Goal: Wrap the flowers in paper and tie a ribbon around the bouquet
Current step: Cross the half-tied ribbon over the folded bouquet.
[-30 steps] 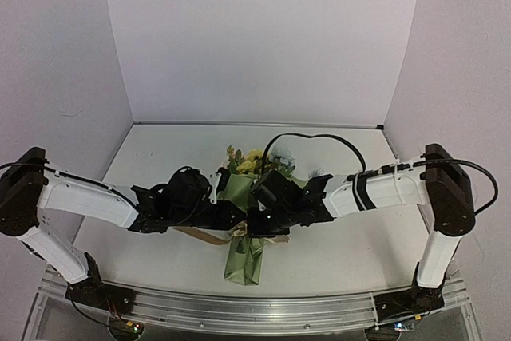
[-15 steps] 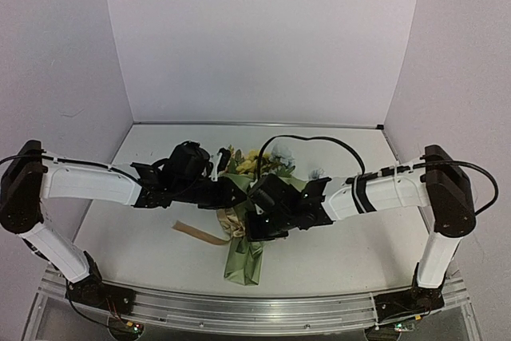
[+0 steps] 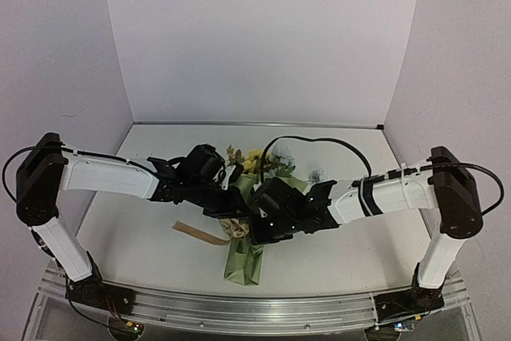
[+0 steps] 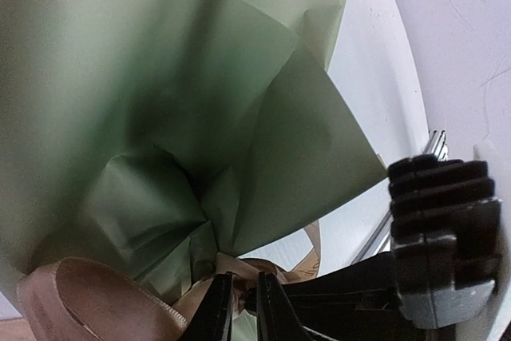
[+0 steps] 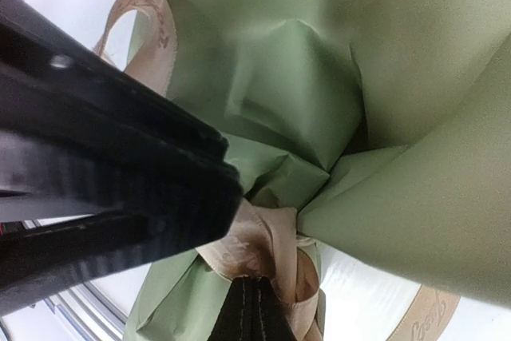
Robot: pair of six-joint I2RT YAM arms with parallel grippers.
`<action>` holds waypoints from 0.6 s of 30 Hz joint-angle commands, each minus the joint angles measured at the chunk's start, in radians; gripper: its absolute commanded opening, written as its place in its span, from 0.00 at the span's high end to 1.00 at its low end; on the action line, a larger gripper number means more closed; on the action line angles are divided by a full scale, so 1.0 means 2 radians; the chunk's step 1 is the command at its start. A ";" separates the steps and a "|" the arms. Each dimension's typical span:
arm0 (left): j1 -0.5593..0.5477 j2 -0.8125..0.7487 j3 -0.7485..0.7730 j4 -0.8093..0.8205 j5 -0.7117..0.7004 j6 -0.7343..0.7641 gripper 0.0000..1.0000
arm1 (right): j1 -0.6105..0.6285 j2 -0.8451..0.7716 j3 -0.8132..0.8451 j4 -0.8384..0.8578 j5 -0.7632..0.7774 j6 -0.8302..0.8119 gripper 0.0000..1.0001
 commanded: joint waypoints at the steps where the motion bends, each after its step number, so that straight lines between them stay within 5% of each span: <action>1: 0.003 0.004 0.025 -0.020 0.024 0.016 0.88 | 0.005 -0.024 -0.008 0.009 0.016 -0.007 1.00; 18: 0.002 0.039 0.049 -0.052 0.037 0.031 0.86 | 0.007 -0.036 -0.045 0.038 0.031 0.001 1.00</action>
